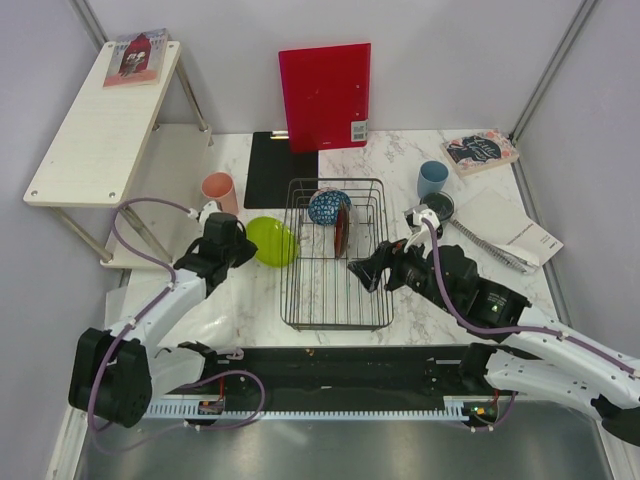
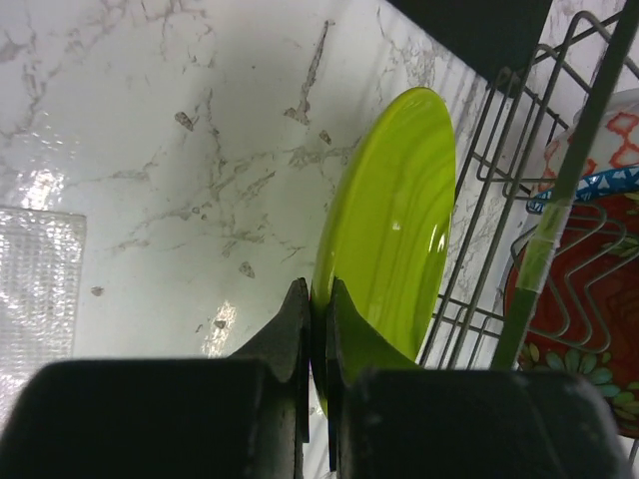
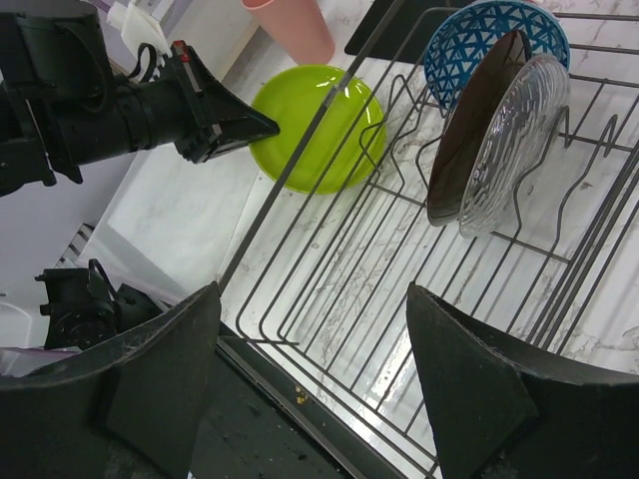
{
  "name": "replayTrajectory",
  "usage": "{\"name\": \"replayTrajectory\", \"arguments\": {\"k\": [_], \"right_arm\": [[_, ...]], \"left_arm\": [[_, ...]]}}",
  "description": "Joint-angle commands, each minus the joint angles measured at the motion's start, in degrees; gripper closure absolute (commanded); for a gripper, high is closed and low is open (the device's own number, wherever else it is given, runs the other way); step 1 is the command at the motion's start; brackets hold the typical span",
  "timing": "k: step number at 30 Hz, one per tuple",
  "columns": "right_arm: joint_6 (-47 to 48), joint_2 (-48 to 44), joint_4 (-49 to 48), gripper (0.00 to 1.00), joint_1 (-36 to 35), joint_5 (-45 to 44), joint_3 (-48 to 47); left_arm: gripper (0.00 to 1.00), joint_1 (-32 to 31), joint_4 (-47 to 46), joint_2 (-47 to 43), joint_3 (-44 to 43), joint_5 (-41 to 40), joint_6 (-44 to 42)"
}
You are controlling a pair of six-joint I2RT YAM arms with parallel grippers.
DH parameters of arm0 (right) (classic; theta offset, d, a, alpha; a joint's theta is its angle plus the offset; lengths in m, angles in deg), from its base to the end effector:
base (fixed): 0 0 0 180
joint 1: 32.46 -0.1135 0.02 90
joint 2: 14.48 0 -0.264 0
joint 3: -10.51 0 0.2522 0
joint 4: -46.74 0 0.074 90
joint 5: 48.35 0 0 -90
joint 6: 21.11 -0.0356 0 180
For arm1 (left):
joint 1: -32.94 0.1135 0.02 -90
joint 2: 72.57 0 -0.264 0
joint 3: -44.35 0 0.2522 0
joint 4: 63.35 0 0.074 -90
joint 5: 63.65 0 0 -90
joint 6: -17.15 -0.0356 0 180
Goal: Unload the mixed dishes from the dish rack
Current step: Place the plate at the center of the board.
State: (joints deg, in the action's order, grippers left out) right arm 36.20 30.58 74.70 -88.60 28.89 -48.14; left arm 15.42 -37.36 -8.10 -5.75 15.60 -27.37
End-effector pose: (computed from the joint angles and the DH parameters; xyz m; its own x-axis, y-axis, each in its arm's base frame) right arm 0.1090 0.1484 0.3326 -0.4894 0.2160 -0.8449 -0.5066 0.7182 0.4771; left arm 0.2247 -0.0640 0.2186 -0.5472 -0.5618 -0.6204 -0.3280 0.8259 -0.4586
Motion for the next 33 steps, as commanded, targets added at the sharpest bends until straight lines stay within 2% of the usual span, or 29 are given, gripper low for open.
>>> {"name": "replayTrajectory", "arguments": {"k": [1,5,9,17,26,27,28,31,32,33], "right_arm": [[0.7,0.03,-1.1,0.18,-0.29,0.19,0.76],[0.69,0.64,-1.1,0.18,-0.2,0.27,1.29],[0.43,1.0,-1.28,0.18,-0.2,0.36,1.46],[0.08,1.17,-1.63,0.18,-0.2,0.27,2.43],[0.17,2.23,-2.51,0.18,-0.2,0.63,2.78],[0.25,2.14,-2.42,0.18,-0.2,0.45,2.78],[0.43,1.97,-2.33,0.18,-0.2,0.1,2.87],[0.52,1.88,-2.16,0.18,-0.2,-0.08,2.87],[0.52,1.88,-2.07,0.18,-0.2,-0.08,2.87],[0.52,1.88,-2.07,0.18,-0.2,-0.17,2.87]], "left_arm": [[0.98,1.43,-11.43,1.54,3.81,5.11,5.5],[0.98,2.49,-13.72,3.29,6.1,3.45,6.91],[0.98,4.59,-9.6,5.32,4.17,1.43,7.09],[0.98,8.03,-5.39,0.92,2.68,-1.56,5.51],[0.98,8.38,3.67,13.38,-2.94,-2.18,6.56],[0.96,8.38,4.9,14.19,-3.3,-2.0,6.64],[0.86,8.29,4.82,14.72,-3.3,-1.65,6.91],[0.64,8.29,5.08,15.34,-2.86,-0.77,7.0],[0.51,8.29,5.35,15.16,-2.78,-0.6,7.08],[0.45,8.29,5.7,14.9,-2.77,-0.51,7.0]]}}
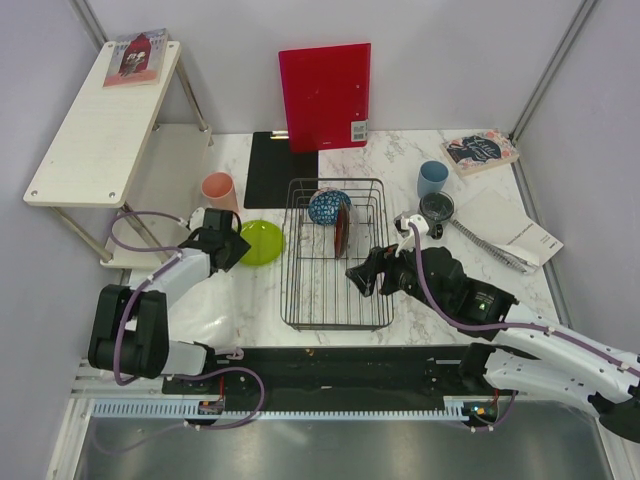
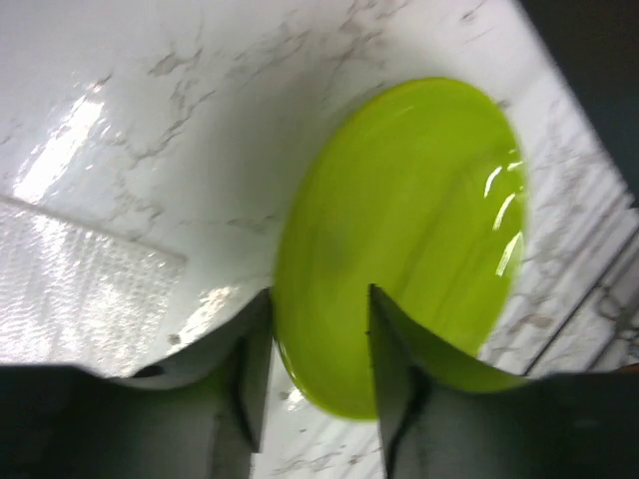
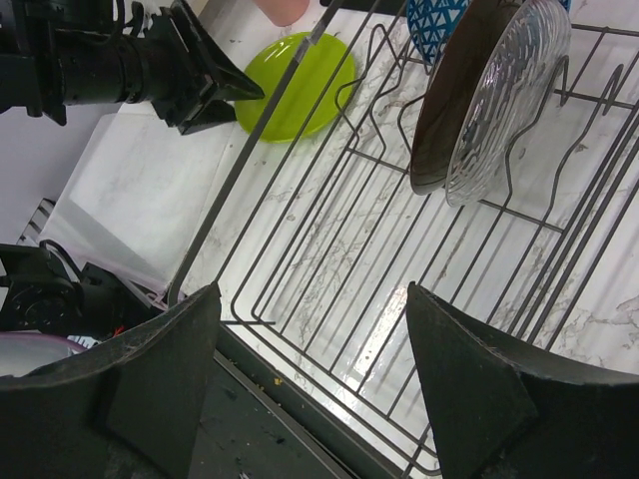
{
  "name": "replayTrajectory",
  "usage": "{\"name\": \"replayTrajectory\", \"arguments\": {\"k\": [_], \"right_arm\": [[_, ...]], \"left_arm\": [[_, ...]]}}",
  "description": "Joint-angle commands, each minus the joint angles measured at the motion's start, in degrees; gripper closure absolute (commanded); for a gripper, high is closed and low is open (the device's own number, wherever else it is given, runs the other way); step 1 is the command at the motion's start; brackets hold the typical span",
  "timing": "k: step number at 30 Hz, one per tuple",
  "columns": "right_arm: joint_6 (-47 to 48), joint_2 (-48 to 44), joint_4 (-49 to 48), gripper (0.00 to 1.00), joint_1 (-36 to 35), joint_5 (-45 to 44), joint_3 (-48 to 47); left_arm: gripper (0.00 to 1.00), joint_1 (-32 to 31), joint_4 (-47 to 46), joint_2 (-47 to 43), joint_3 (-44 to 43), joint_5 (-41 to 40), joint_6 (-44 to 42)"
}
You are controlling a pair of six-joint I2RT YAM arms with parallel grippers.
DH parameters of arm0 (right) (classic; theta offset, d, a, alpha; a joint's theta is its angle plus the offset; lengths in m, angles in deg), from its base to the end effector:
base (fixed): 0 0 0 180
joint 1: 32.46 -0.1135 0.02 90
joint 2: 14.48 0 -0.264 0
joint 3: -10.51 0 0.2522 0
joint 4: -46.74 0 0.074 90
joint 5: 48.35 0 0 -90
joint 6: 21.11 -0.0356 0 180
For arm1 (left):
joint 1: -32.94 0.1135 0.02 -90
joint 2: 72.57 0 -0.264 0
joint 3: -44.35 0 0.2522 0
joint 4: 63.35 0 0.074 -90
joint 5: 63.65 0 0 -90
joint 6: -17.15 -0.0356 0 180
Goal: Unload the mixed dishes from the dish rack
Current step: Place the plate at the center of the board, then adjust the dish rack at the center of the board.
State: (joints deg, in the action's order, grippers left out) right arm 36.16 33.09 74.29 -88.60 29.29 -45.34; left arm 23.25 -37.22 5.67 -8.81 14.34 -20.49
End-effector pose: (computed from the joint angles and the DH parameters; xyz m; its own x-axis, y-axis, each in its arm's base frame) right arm 0.1145 0.1570 0.3088 -0.5324 0.1545 -0.8323 -0.4882 0.7472 0.4510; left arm 0.2603 -0.0369 0.1802 -0.4978 -0.7007 -0.5110 -0.5863 0.7061 -0.3970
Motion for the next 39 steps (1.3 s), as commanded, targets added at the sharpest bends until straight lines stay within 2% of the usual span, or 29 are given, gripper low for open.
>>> {"name": "replayTrajectory", "arguments": {"k": [1,2,4,9,10,17,22,27,32,36,39], "right_arm": [[0.56,-0.55,-1.65,0.18,-0.29,-0.56,0.07],[0.56,-0.46,-1.65,0.18,-0.2,-0.73,0.07],[0.74,-0.29,-1.65,0.18,-0.29,-0.74,-0.1],[1.35,0.68,-1.56,0.18,-0.2,-1.0,-0.89],[1.53,0.85,-1.56,0.18,-0.2,-1.17,-1.24],[3.11,2.87,1.07,0.18,-0.2,-6.0,-4.23],[4.78,6.9,5.36,0.18,0.15,-12.76,-8.09],[6.71,16.22,15.12,0.19,5.33,-26.29,-13.54],[6.45,20.89,13.29,0.22,13.67,-22.28,-10.48],[5.22,24.23,11.28,0.24,15.53,-19.81,-9.6],[4.78,26.43,8.9,0.25,15.8,-17.27,-9.07]], "left_arm": [[0.4,0.47,6.18,0.95,0.29,0.67,0.03],[0.31,0.47,7.14,0.6,0.37,0.59,-0.06],[0.21,0.55,8.11,-0.54,0.46,0.32,-0.33],[0.11,0.47,11.1,-4.84,0.9,0.76,-0.77],[0.03,0.47,11.54,-6.76,0.81,0.93,-0.94],[0.01,0.38,14.71,-16.96,-2.43,5.24,-2.08],[0.01,-0.41,15.15,-19.61,-5.16,10.51,-3.4],[0.01,-7.68,13.75,-20.06,-7.18,8.42,-6.12],[0.01,-14.82,12.69,-16.98,-8.41,3.23,-7.88],[0.01,-20.96,12.08,-13.91,-9.47,-1.42,-8.15],[0.01,-22.3,11.64,-11.36,-10.08,-2.49,-8.06]]}}
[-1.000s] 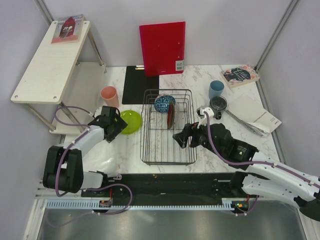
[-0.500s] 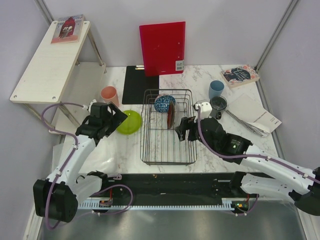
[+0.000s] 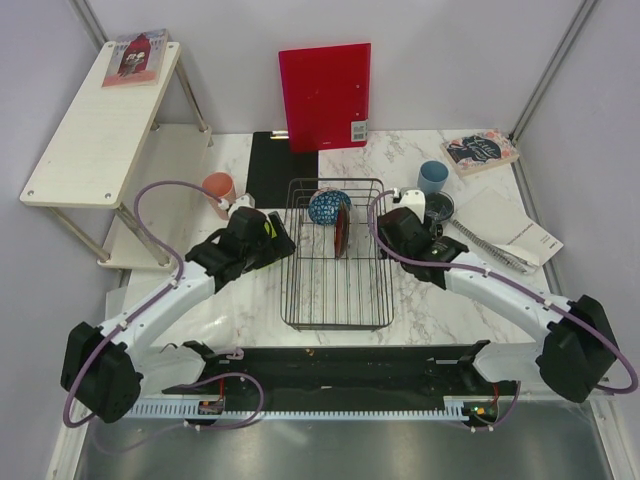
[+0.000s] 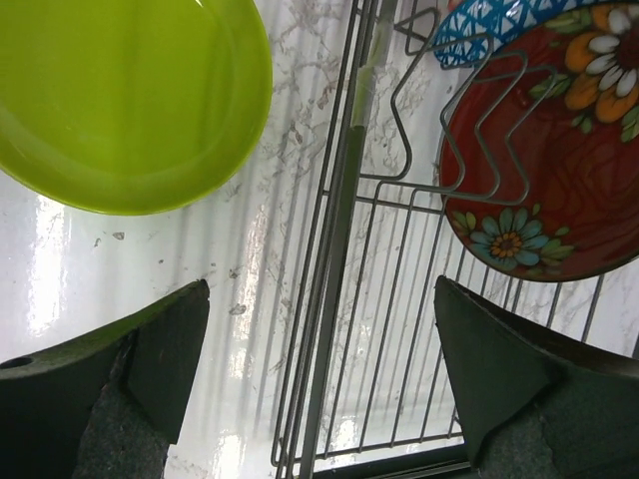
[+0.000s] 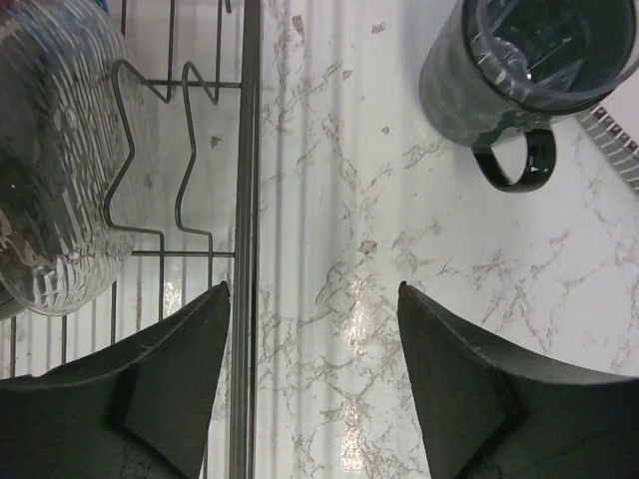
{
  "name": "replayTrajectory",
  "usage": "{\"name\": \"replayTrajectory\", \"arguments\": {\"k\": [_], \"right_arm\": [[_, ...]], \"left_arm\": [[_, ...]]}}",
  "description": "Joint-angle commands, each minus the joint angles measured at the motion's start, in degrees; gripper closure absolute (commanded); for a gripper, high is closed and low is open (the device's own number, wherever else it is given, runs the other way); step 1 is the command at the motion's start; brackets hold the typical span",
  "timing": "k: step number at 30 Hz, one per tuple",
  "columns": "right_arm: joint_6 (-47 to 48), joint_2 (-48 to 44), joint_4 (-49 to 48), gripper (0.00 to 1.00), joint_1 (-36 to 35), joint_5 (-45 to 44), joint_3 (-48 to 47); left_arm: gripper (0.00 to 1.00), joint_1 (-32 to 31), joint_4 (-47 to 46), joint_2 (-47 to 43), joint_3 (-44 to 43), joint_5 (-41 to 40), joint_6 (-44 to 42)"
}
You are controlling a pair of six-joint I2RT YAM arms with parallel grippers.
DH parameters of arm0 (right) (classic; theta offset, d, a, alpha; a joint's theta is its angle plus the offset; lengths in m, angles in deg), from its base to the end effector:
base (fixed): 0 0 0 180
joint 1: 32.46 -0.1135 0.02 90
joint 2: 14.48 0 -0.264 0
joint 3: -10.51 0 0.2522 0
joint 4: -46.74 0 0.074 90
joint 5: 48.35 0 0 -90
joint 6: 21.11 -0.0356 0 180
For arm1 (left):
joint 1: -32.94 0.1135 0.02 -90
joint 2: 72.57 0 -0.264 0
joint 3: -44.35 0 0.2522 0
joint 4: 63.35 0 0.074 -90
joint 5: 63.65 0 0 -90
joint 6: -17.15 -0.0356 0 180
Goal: Unload the mixed dishes from the dish rack
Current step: Adjust the dish rack at the center of the board.
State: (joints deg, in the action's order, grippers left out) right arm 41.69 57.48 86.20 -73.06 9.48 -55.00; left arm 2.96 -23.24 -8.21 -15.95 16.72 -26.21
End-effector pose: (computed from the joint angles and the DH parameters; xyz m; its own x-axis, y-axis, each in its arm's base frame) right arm 0.2107 0.1557 0.2614 -0.6083 -0.0118 -0.7936 0.0095 0.9997 -0.0221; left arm 0.2070 -0.1126 0.2576 -0.6970 -0.4254 -0.5772 -0.1719 0.8807 -0.4415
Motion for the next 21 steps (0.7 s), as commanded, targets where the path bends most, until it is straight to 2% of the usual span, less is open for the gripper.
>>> {"name": "replayTrajectory", "arguments": {"k": [1,7,10,12,14,15,18,19,21], "right_arm": [[-1.01,3.0,-3.89,0.26,0.17,3.85,0.68],[-1.19,6.6,-6.27,0.32,0.35,6.32,0.86],[-1.36,8.45,-6.53,0.46,0.7,6.94,0.77],[-1.71,8.98,-6.79,0.62,0.87,7.37,0.94],[-1.89,8.9,-7.32,0.77,0.96,7.47,1.47],[-2.06,8.81,-7.41,0.8,0.87,7.29,1.65],[-1.98,8.9,-7.5,0.87,1.22,7.03,2.0],[-2.07,8.98,-7.41,0.9,1.31,7.03,2.09],[-2.15,8.9,-7.41,0.99,1.84,6.85,2.09]], "left_arm": [[0.01,-2.28,-2.35,2.96,-3.11,-5.05,-2.25],[0.01,-3.33,-2.97,3.84,-1.62,-7.34,-0.58],[0.04,-3.42,-3.14,5.34,-1.27,-6.63,-0.58],[0.1,-3.68,-3.93,5.87,-0.74,-5.85,-0.84],[0.2,-3.95,-4.46,6.57,-0.39,-5.14,-1.28],[0.23,-4.47,-4.55,6.74,-0.39,-5.14,-1.37],[0.44,-5.09,-4.9,7.71,-0.04,-4.96,-1.72],[0.58,-5.35,-5.08,7.97,0.31,-4.87,-1.81],[0.74,-5.88,-5.43,8.68,0.31,-4.61,-1.98]]}}
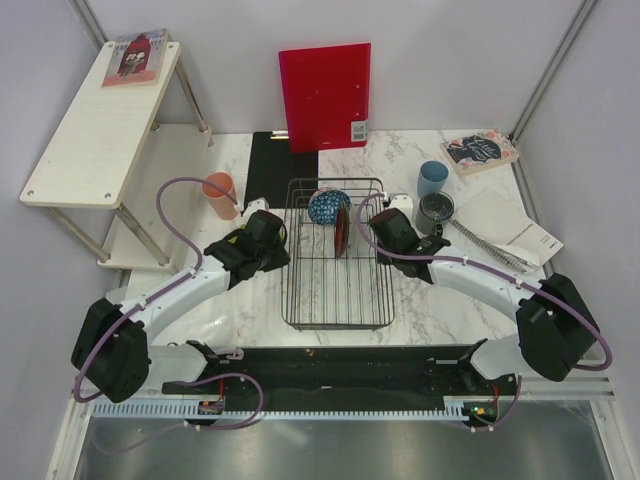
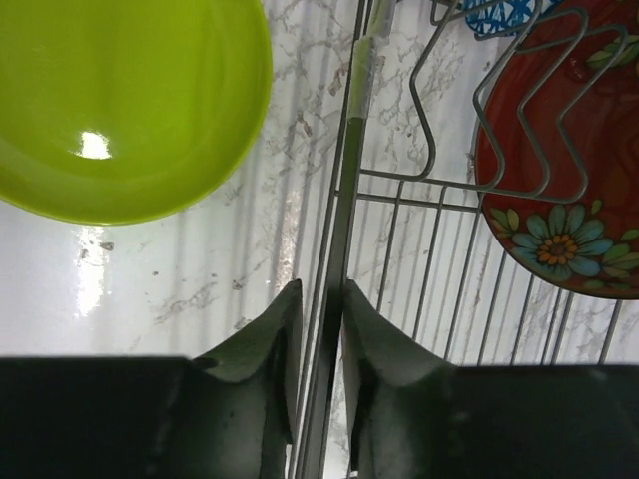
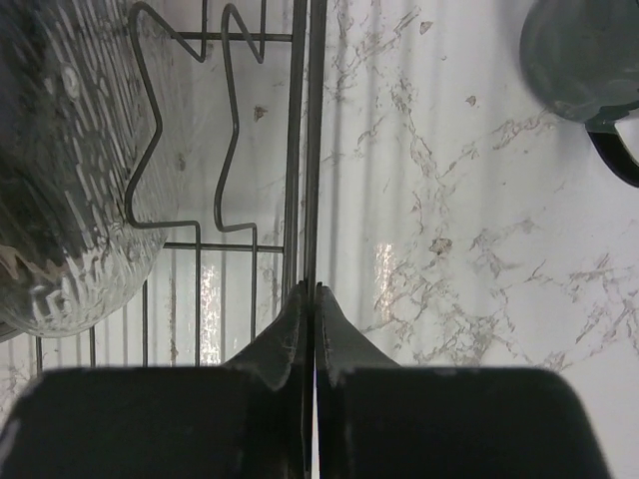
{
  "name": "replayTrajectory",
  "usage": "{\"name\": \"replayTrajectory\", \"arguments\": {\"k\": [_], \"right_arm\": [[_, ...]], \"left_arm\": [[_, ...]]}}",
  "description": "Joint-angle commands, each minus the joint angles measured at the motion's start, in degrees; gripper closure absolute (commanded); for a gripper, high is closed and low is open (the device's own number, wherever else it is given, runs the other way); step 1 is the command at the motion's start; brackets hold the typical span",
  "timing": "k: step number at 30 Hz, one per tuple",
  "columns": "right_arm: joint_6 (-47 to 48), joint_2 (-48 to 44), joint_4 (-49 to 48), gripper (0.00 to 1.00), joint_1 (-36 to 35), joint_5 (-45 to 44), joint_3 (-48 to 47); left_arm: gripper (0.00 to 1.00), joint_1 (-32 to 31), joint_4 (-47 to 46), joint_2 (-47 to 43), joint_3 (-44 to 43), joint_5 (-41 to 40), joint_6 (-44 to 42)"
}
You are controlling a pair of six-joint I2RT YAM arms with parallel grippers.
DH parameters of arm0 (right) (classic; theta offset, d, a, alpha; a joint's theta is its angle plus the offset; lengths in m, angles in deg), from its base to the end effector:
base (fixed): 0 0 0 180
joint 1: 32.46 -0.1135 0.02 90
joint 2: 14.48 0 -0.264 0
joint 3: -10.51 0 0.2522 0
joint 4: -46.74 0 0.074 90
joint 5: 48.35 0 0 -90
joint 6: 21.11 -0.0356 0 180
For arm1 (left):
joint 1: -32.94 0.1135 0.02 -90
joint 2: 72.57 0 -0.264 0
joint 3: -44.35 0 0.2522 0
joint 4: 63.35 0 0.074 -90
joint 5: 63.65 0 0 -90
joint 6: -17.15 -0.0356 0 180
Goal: Unload the mixed dishes from the dish rack
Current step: Adjust the dish rack at the center of the board.
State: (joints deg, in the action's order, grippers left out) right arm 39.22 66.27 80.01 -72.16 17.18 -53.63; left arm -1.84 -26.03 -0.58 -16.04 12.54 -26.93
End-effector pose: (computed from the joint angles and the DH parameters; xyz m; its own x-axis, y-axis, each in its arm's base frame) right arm 0.2309 0.1725 0.2206 -0.6974 0.0066 -0.7167 -0.0355 0.9984 0.0438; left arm 0.2157 -0.1395 0.2320 -0.7361 -0.3381 -0.5864 -0.1490 0.9260 -0.3469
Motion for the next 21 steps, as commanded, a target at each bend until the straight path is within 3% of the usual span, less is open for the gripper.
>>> {"name": "replayTrajectory", "arguments": {"k": [1,2,21], "right_arm": [[0.32,0.02,-1.14,1.0,0.94,-1.02,0.8],[0.4,-0.07,-1.05,1.0,1.29,-1.28,0.8],[-0.65,-3.5,1.58,1.0,7.8,-2.86,3.17]], "left_arm": [[0.94,-1.34,-2.81,1.23,0.49,-0.44,-1.44],[0.98,-1.51,-3.07,1.58,0.4,-0.52,-1.52],[0.98,-6.52,-6.15,14.75,-12.15,2.2,-4.51]]}}
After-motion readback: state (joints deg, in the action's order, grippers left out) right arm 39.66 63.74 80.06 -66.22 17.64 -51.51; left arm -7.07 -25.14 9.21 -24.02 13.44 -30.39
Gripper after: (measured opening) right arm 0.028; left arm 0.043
